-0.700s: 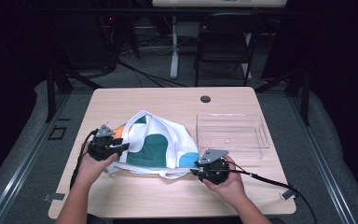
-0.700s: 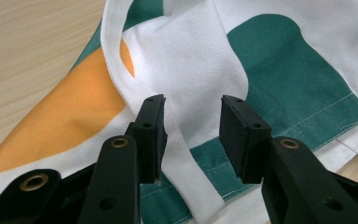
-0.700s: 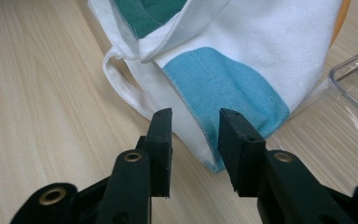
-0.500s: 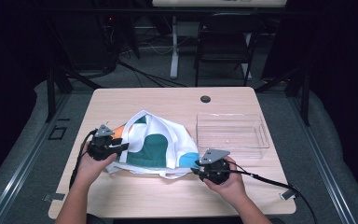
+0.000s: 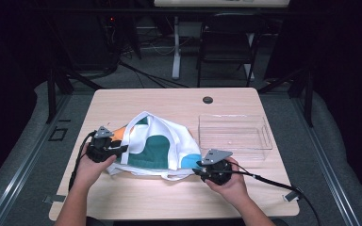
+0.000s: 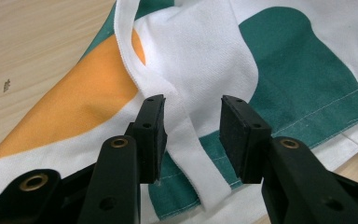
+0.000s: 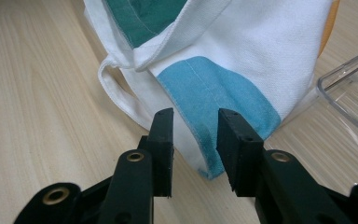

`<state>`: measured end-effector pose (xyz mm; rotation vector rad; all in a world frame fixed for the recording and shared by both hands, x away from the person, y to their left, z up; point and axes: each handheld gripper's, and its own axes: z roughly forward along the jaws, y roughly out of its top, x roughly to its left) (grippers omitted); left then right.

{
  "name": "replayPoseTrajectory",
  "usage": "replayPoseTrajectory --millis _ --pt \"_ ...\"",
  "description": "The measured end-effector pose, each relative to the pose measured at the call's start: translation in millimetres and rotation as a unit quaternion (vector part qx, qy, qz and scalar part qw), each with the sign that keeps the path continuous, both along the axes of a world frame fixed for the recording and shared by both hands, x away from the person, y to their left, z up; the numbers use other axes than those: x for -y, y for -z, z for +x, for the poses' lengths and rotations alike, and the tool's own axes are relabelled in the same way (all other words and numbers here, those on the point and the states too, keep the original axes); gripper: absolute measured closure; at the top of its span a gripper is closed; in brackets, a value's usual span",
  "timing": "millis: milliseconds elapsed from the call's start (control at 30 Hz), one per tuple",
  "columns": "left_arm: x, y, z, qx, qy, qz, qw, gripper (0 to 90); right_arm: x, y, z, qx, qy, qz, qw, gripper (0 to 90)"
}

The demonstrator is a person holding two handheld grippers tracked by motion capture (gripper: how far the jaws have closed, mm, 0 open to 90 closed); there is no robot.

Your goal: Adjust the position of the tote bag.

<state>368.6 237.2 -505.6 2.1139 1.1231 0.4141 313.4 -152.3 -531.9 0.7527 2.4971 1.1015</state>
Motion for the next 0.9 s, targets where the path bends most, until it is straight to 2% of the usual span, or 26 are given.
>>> replayPoseTrajectory --millis 133,167,333,367,600,900 --pt "-1.4 0.9 -0.5 -0.003 -0.003 0.002 1.0000 60.6 -0.6 1.1 1.9 -0.004 -0.001 -0.002 1.0000 66.2" --pt "-3.1 0.9 -1.1 -0.012 -0.004 0.004 0.9999 60.6 -1.2 2.0 2.4 -0.006 0.000 0.003 1.0000 65.8" --pt "-7.5 2.5 -1.2 -0.014 -0.010 0.004 0.9998 60.5 -1.5 2.4 4.5 -0.007 -0.002 0.002 1.0000 64.6" --pt "-9.7 3.2 -1.1 -0.023 -0.010 0.005 0.9997 60.5 -1.7 2.4 5.2 -0.009 0.000 0.002 1.0000 64.4" --pt "-10.7 9.8 -0.3 -0.039 -0.012 -0.003 0.9992 60.6 -1.9 2.4 7.1 -0.010 -0.002 0.008 0.9999 64.6" --pt "-7.9 18.5 2.8 -0.065 -0.003 0.007 0.9979 62.1 -2.4 3.2 7.5 -0.011 -0.003 0.008 0.9999 65.1"
